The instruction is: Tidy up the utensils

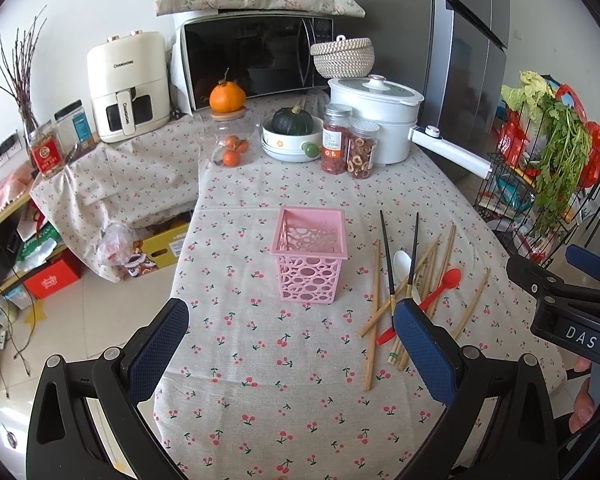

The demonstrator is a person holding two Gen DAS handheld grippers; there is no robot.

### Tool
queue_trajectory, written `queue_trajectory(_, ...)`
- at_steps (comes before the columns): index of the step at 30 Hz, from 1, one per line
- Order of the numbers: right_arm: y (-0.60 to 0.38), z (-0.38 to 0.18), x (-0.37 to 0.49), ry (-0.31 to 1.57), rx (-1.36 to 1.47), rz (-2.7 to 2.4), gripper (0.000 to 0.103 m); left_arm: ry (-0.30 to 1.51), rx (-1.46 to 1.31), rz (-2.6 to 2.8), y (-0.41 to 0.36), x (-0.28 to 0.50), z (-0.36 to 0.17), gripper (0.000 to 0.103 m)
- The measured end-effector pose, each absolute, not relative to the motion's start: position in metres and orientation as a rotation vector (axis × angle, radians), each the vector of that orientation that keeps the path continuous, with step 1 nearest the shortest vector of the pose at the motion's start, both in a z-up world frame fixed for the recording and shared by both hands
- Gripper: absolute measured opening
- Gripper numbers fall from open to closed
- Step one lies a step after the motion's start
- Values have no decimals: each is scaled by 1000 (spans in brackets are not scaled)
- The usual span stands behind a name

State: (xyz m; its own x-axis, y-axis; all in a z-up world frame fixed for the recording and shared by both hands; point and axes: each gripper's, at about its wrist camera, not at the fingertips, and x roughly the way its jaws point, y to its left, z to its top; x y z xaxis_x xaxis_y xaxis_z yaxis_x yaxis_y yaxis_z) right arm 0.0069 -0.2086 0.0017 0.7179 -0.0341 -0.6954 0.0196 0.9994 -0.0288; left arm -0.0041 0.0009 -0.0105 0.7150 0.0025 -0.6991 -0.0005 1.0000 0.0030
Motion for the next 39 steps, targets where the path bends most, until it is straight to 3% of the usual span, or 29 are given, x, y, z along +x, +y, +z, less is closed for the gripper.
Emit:
queue_trajectory(21,-220,-1,12,770,-48,-88,103,752,22,-72,-8,4,-14,103)
queue_trajectory(33,-274,2,55,942,101,-125,103,947,15,-301,-60,66,-6,103)
queue_trajectory(35,-281,-2,69,973,120,-106,103,978,5,-337,-72,85,-6,101)
queue_trajectory(39,-301,-20,92,1013,200,-97,96,1074,7,-344,-99,133,-25,78)
